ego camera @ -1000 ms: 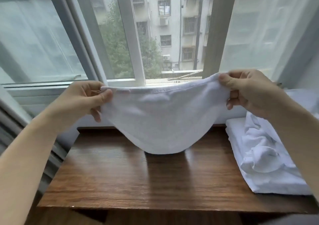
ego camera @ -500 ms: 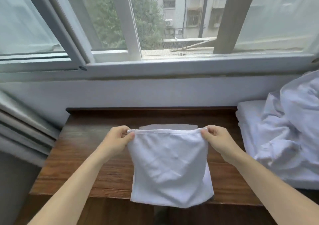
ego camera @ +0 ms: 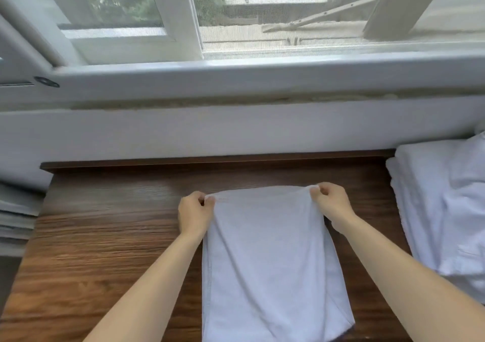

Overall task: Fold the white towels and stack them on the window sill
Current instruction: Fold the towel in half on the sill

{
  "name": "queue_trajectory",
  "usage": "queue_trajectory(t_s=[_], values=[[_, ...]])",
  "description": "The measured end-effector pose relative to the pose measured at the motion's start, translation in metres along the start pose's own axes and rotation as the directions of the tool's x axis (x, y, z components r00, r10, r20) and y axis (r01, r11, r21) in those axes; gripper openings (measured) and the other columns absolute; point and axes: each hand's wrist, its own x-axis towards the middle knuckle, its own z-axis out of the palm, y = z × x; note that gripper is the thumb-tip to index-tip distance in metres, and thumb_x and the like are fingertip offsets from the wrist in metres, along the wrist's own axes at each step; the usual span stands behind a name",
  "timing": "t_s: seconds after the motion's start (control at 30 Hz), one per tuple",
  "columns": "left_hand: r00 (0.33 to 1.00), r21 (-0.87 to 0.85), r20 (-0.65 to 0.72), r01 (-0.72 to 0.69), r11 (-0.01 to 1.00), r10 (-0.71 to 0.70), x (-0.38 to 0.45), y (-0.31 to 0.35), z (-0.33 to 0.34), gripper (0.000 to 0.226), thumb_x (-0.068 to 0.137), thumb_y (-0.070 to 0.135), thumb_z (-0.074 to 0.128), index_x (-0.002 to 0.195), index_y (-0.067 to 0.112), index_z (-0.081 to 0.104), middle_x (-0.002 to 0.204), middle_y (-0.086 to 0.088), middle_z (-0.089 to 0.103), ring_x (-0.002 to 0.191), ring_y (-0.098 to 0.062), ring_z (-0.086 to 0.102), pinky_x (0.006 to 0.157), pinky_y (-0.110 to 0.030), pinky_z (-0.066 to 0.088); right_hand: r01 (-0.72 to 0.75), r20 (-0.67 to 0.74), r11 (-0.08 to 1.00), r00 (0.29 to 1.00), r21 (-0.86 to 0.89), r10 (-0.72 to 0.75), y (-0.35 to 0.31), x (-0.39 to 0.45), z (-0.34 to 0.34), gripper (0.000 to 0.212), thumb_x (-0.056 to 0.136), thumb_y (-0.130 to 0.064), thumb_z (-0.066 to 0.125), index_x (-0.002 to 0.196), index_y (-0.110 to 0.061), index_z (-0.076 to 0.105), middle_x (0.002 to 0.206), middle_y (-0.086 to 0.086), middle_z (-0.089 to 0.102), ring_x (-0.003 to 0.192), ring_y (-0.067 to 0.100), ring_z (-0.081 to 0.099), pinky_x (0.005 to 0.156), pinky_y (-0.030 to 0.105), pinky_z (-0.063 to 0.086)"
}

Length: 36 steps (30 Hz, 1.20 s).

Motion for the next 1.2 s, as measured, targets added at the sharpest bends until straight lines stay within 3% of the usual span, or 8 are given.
queue_trajectory(t_s=[0.13,0.27,0.5,0.7,0.8,0.93,1.07,1.2], values=[[0.999,-0.016,-0.027,0.035,0.999,-0.036,-0.001,0.005,0.005,0.018,0.098,0.025,0.065,0.086,0.013,0.070,0.080,0.003,0.067,0.073,-0.011,0.058,0.056,-0.024,0.037,-0.054,0.024,0.999,0.998,0.000,0.054,-0.010,0.002,0.008,0.026,0.101,-0.027,0.062,0.107,-0.005,0.075,0.114,0.021,0.071,0.110,0.040,0.065,0.101,0.058,0.053],[0.990,-0.116,-0.019,0.136,0.984,-0.139,0.000,0.004,0.007,0.015,0.094,0.028,0.069,0.087,0.016,0.071,0.083,0.006,0.069,0.085,-0.019,0.063,0.073,-0.030,0.043,-0.071,0.039,0.997,0.997,0.013,0.070,-0.013,0.002,0.006,0.036,0.098,-0.028,0.065,0.111,0.005,0.070,0.120,0.031,0.066,0.116,0.049,0.060,0.101,0.061,0.051],[0.968,-0.167,-0.055,0.232,0.958,-0.244,0.002,0.006,0.013,0.020,0.089,0.035,0.073,0.074,0.021,0.070,0.081,0.009,0.071,0.091,-0.025,0.067,0.092,-0.044,0.053,-0.130,0.007,0.984,0.991,0.124,0.130,-0.016,-0.006,-0.010,0.012,0.101,-0.012,0.066,0.097,-0.006,0.075,0.093,0.009,0.072,0.081,0.022,0.064,0.069,0.033,0.052],[0.966,0.094,-0.131,0.237,0.967,-0.224,0.002,0.005,0.020,0.019,0.091,0.039,0.070,0.078,0.025,0.069,0.100,-0.002,0.074,0.104,-0.034,0.063,0.095,-0.047,0.037,-0.215,-0.042,0.943,0.971,0.253,0.233,-0.010,0.000,-0.011,0.012,0.091,-0.004,0.076,0.083,-0.012,0.073,0.093,0.010,0.073,0.075,0.021,0.062,0.064,0.033,0.050],[0.967,0.050,-0.109,0.238,0.970,-0.232,-0.001,0.011,0.020,0.013,0.096,0.033,0.068,0.100,0.022,0.071,0.110,-0.003,0.073,0.114,-0.033,0.062,0.102,-0.046,0.036,-0.268,-0.017,0.913,0.958,0.307,0.287,-0.013,-0.003,-0.011,0.010,0.090,-0.004,0.078,0.091,-0.011,0.070,0.093,0.008,0.071,0.079,0.020,0.065,0.062,0.029,0.052],[0.974,-0.030,-0.086,0.207,0.978,-0.209,0.001,0.010,0.022,0.010,0.095,0.031,0.067,0.091,0.022,0.065,0.107,-0.003,0.072,0.109,-0.031,0.063,0.105,-0.046,0.042,-0.278,0.023,0.907,0.958,0.315,0.286,-0.009,0.002,-0.015,0.017,0.089,-0.004,0.080,0.102,-0.011,0.073,0.098,0.006,0.073,0.087,0.020,0.069,0.066,0.030,0.055],[0.977,0.033,-0.111,0.189,0.981,-0.184,0.002,0.012,0.024,0.025,0.090,0.030,0.069,0.069,0.022,0.057,0.106,-0.002,0.073,0.107,-0.033,0.064,0.100,-0.050,0.049,-0.245,0.045,0.931,0.969,0.269,0.242,-0.009,0.001,-0.017,0.014,0.089,-0.002,0.078,0.091,-0.014,0.071,0.092,0.003,0.069,0.080,0.017,0.060,0.077,0.034,0.055],[0.964,-0.012,-0.126,0.236,0.972,-0.236,0.002,0.023,0.027,0.007,0.091,0.030,0.071,0.090,0.023,0.071,0.109,0.001,0.074,0.113,-0.030,0.063,0.103,-0.044,0.044,-0.227,0.077,0.936,0.974,0.269,0.214,-0.013,0.000,-0.015,0.014,0.090,-0.002,0.078,0.088,-0.012,0.069,0.091,0.004,0.067,0.079,0.016,0.060,0.074,0.032,0.055]])
